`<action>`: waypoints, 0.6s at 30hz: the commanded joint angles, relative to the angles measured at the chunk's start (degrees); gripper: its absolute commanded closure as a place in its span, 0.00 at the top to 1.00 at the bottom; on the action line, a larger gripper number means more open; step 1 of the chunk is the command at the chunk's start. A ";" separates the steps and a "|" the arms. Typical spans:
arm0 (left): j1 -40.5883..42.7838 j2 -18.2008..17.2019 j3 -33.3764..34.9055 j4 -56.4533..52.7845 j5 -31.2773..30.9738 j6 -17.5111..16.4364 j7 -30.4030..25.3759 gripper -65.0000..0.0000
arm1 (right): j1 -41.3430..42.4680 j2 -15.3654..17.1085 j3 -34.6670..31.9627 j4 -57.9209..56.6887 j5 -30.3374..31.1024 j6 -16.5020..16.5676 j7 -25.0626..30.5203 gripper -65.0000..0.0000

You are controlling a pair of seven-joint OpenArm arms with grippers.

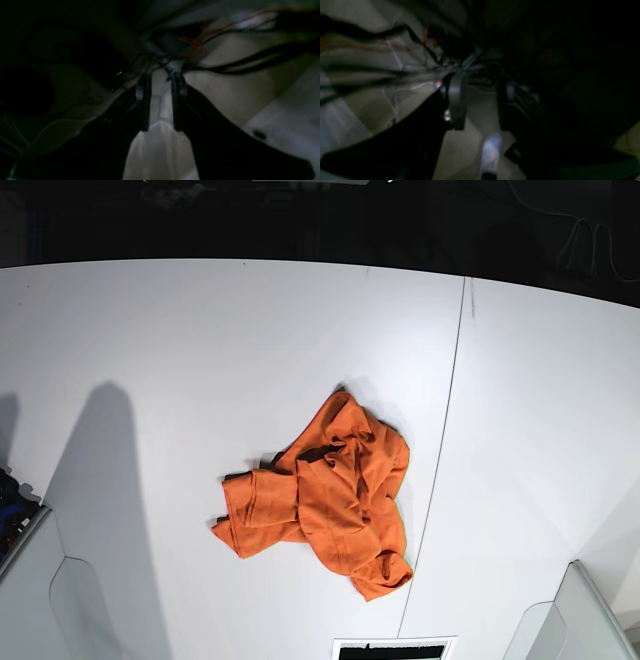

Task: Layout the t-shirt on the table in an organized manner, then fold the t-shirt properly

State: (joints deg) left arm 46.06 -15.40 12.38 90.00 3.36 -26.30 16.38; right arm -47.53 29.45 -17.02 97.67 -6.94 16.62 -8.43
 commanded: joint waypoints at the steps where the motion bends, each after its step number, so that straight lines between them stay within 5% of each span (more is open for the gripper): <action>1: 1.70 -0.57 -1.68 3.63 -1.27 -0.50 -0.94 0.24 | -0.61 1.09 0.59 2.56 0.52 0.13 0.85 0.31; 6: 5.73 -3.30 -11.56 18.23 -7.65 -0.55 3.98 0.40 | 0.07 1.81 3.13 10.40 2.29 0.09 0.87 0.31; 13: 6.08 -8.74 -19.56 30.60 -17.99 -1.57 4.85 0.40 | 10.14 1.66 4.48 14.75 7.28 0.09 0.90 0.31; 18: -1.29 -10.82 -19.91 31.87 -20.17 -1.53 4.50 0.47 | 21.31 -1.73 4.68 14.58 7.63 -1.25 0.87 0.32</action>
State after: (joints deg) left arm 44.77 -25.71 -7.22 120.88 -16.05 -27.81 22.31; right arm -26.17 27.42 -12.43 111.26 0.34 15.62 -8.99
